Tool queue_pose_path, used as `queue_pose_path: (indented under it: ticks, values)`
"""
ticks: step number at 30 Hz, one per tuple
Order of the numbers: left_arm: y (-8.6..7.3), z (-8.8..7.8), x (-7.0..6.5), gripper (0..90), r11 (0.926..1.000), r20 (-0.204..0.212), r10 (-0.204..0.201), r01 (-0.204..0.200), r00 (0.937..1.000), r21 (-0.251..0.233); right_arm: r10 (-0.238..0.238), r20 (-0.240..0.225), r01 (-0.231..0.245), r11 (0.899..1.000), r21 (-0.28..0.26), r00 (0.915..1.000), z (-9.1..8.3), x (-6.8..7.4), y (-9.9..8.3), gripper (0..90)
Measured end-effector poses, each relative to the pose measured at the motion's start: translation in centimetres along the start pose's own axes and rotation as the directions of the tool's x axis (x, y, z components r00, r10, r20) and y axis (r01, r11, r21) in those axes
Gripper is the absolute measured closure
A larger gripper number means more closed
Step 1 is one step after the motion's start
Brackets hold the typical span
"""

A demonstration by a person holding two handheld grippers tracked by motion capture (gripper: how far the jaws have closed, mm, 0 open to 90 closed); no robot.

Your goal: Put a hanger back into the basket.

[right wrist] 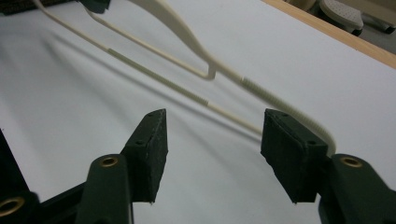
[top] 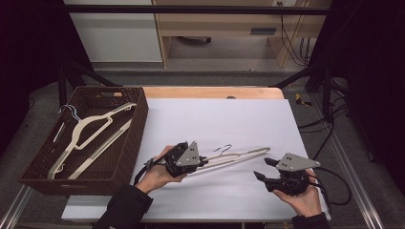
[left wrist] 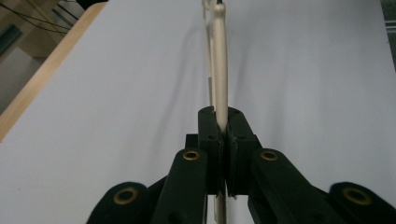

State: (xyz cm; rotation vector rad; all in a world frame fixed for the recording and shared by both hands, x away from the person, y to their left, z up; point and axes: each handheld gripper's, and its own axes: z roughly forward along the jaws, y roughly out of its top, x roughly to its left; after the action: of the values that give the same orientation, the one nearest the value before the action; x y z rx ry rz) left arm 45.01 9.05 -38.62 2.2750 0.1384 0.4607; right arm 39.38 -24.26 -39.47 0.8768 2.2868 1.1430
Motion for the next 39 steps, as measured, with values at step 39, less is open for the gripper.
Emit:
queue_pose_path:
  ticks: [39]
  values:
    - [-1.8,-21.4,8.9,86.7,0.9327,-0.220,-0.358,0.338,0.9072,-0.125,0.164,0.063,-0.160,0.985,-0.068,0.9845,-0.2,-0.9,-1.0,7.7]
